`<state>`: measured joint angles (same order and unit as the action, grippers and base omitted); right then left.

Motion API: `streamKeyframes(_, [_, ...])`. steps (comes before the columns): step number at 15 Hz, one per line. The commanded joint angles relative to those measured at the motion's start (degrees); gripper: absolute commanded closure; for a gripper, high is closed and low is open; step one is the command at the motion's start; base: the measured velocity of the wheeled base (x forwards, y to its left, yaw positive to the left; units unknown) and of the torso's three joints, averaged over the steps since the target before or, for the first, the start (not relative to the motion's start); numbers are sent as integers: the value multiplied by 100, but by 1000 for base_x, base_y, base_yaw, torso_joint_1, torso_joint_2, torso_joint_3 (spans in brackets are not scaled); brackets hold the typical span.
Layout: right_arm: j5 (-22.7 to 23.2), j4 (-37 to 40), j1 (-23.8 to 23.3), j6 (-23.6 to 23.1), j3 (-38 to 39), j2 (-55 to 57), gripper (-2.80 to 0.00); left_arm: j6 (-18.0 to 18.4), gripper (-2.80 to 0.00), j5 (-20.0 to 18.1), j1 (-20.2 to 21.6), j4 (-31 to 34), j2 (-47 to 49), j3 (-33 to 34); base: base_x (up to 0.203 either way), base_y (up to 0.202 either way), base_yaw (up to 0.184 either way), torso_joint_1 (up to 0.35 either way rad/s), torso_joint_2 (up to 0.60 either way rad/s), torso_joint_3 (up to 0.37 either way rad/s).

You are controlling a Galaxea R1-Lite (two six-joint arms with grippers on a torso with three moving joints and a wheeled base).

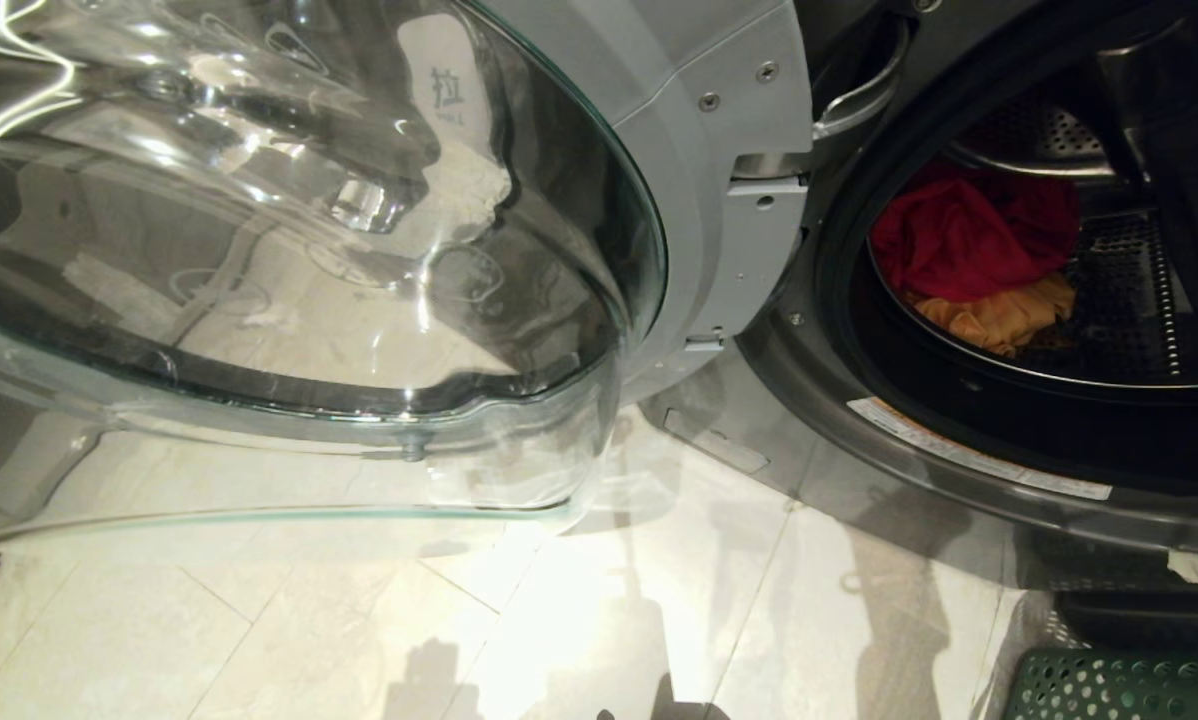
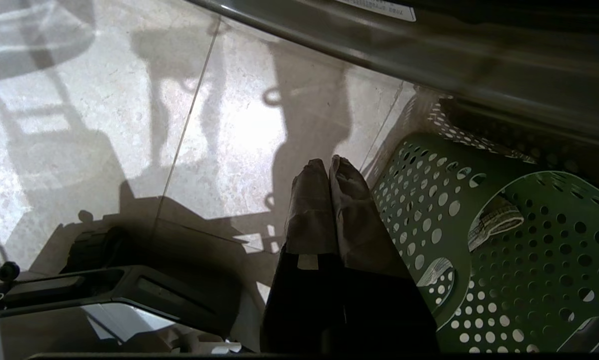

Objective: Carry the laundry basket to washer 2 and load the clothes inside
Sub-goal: Place the clothes into the washing machine

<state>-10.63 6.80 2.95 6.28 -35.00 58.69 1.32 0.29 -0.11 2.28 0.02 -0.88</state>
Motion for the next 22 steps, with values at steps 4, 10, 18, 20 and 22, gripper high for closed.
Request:
streamKeyframes(4, [7, 5, -27, -27, 94, -212, 0, 0, 0, 6, -7, 1, -2, 0, 0, 0, 0, 0, 0, 0])
streamKeyframes(10, [194, 190, -1081, -46, 132, -544, 0, 0, 0, 2, 0, 1, -2, 0, 0, 0, 0, 0, 0, 0])
streamKeyframes(18, [491, 207, -745, -1159, 788, -1462, 0, 0, 0, 6, 2, 1, -2, 0, 0, 0, 0, 0, 0, 0])
streamKeyframes(20, [325, 207, -743, -1282, 809, -1400, 0, 0, 0, -3, 2, 1, -2, 0, 0, 0, 0, 0, 0, 0])
streamKeyframes(22, [294, 207, -743, -1190, 904, -1256, 0, 0, 0, 5, 2, 1, -2, 0, 0, 0, 0, 0, 0, 0])
